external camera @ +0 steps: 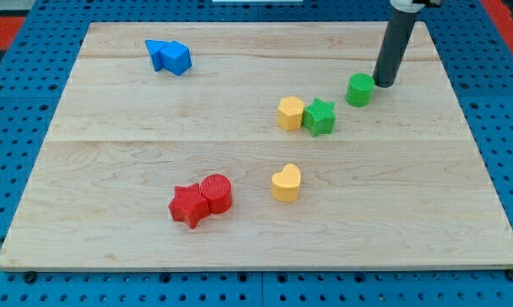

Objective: Place the green circle above the green star

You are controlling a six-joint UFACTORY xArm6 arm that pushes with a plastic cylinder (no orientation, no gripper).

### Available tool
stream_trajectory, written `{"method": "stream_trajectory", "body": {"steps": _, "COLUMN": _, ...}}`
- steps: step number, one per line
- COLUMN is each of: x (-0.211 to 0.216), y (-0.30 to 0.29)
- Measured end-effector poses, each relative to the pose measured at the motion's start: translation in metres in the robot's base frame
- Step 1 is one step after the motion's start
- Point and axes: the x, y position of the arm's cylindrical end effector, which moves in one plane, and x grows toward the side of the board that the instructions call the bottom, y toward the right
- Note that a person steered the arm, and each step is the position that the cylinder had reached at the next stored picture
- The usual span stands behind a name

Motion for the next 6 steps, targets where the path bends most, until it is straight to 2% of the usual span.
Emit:
{"method": "stream_trajectory", "body": {"steps": 3, "x": 0.009, "y": -0.013}}
{"method": "stream_trajectory", "body": {"steps": 6, "x": 0.013, "y": -0.065}}
